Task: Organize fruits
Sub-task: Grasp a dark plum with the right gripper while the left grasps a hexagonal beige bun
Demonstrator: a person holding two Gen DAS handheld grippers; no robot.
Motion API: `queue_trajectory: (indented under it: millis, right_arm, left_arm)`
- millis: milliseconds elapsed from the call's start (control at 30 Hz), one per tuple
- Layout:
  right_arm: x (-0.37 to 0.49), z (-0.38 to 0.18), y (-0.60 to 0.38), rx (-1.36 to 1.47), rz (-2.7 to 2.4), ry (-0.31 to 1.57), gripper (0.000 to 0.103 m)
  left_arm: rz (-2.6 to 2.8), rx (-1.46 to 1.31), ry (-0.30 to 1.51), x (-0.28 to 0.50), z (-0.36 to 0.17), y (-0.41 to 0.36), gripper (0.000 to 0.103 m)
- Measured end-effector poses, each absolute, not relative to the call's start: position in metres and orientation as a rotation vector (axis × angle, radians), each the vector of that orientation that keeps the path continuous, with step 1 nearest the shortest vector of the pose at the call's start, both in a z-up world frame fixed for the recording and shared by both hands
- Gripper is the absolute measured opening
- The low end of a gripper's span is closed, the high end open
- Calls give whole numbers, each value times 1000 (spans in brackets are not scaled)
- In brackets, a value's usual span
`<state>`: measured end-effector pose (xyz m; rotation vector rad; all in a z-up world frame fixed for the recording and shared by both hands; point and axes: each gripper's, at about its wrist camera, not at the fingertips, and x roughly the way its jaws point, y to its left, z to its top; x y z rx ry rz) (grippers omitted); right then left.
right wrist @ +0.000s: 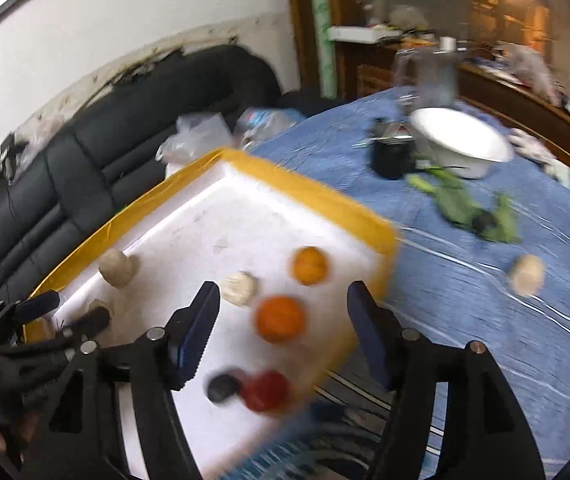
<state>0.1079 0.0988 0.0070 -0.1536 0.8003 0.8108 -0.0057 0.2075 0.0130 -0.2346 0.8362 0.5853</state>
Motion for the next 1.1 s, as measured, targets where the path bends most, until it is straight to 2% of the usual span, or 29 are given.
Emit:
queue_trajectory:
  millis: [200, 467, 700, 833, 933, 967, 1033, 1100]
  right_arm:
    - [122, 12, -22, -64, 644, 763, 68]
    - [178, -23, -218, 65, 257, 830, 67]
    - [266, -39, -270, 105, 203, 897, 66]
    - [308, -53, -247, 35, 268, 946, 48]
    - [331, -66, -228, -33, 291, 985, 42]
    - [336, -71, -223, -61, 299, 996, 33]
    - [338, -67, -219, -96, 290, 981, 24]
    - [334, -64, -226, -96, 277, 966, 24]
  left_arm:
    - [436, -152, 829, 32, 10, 138, 77]
    - [190, -41, 864, 114, -12, 16, 77]
    - [55, -5, 866, 171, -27, -48, 77]
    - [30, 1, 879, 190, -35, -64, 77]
    - [12, 15, 876, 201, -39, -80, 77]
    - [0, 18, 875, 204, -39, -87, 77]
    - [-29, 13, 864, 211, -40, -102, 77]
    - [-55, 18, 854, 219, -42, -119, 77]
